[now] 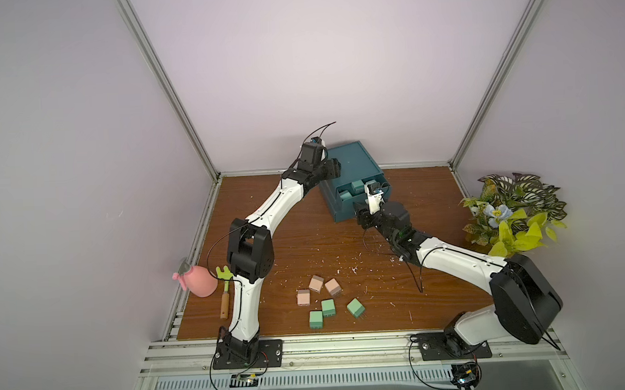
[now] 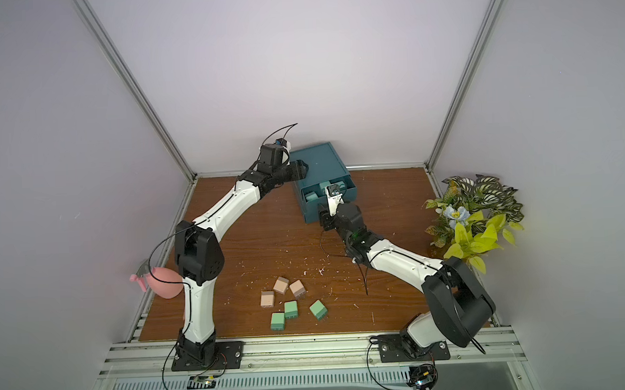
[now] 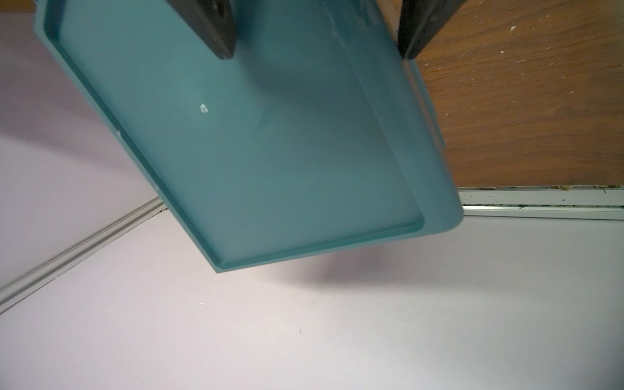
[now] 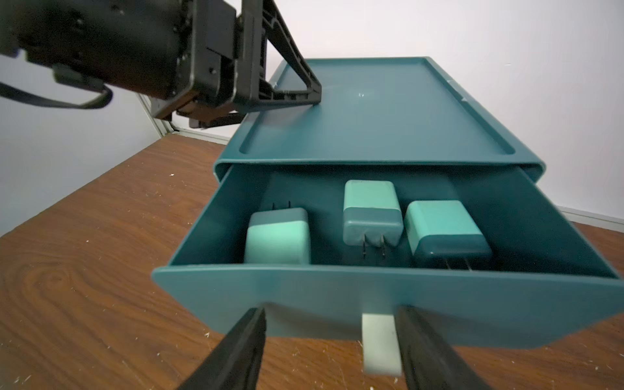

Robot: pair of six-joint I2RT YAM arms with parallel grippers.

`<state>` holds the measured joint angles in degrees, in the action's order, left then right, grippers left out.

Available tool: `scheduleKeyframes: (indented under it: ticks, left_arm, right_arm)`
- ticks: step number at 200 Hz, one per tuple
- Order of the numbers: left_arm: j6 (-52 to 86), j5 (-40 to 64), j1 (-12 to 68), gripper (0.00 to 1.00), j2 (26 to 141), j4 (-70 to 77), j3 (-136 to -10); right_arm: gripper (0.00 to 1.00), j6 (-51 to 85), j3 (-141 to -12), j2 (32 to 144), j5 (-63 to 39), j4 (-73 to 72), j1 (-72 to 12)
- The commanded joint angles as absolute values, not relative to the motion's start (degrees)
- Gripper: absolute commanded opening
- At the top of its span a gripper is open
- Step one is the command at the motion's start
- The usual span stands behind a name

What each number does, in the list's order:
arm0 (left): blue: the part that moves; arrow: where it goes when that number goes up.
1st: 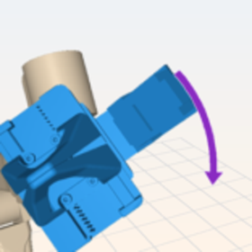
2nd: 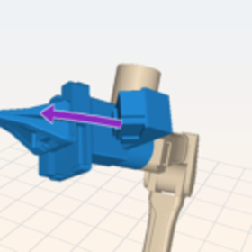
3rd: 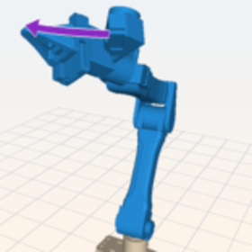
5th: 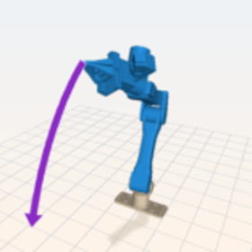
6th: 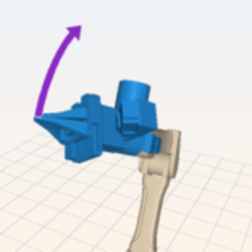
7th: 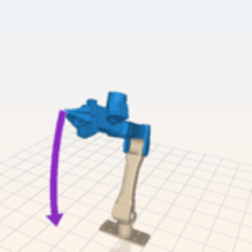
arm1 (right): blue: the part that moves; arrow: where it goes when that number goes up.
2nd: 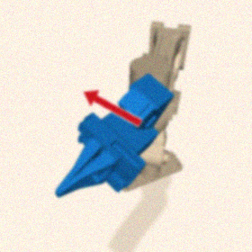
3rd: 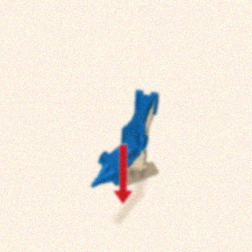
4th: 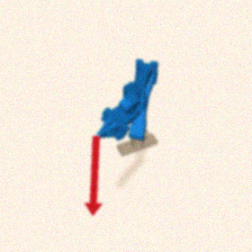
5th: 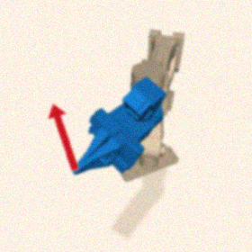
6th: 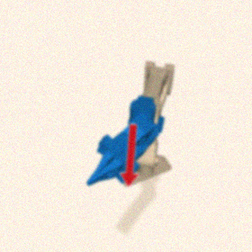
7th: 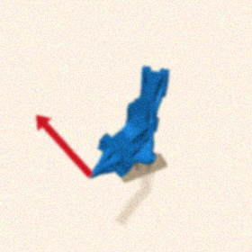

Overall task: Place the plugs into the drawer by color
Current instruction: Close the drawer in the storage box.

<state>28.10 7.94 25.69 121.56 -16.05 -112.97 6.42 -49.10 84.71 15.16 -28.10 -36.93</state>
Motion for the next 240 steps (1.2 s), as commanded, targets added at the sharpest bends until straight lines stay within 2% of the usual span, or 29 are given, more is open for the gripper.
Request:
scheduleKeyframes:
  ticks: [1,99,185,207,240]
  left_arm:
    - [27.65,9.76,26.1,0.7,121.99,-20.42,-111.18]
    - [27.77,9.76,26.19,0.7,122.26,-20.38,-111.18]
    - [27.82,9.76,26.17,0.7,122.52,-20.38,-111.09]
    - [27.69,9.68,26.19,0.7,122.6,-20.39,-111.1]
    - [27.62,9.62,26.19,0.7,122.7,-20.31,-111.01]
  right_arm:
    - [0.68,6.15,-52.36,86.09,14.46,-33.84,-36.56]
    - [0.68,8.04,-58.77,95.51,10.82,-39.19,-34.72]
    - [0.68,9.4,-61.43,99.35,8.97,-39.91,-34.09]
    - [0.67,10.56,-59.97,97.34,7.81,-40.2,-34.0]
    - [0.67,17.24,-49.31,89.35,5.58,-46.17,-33.61]
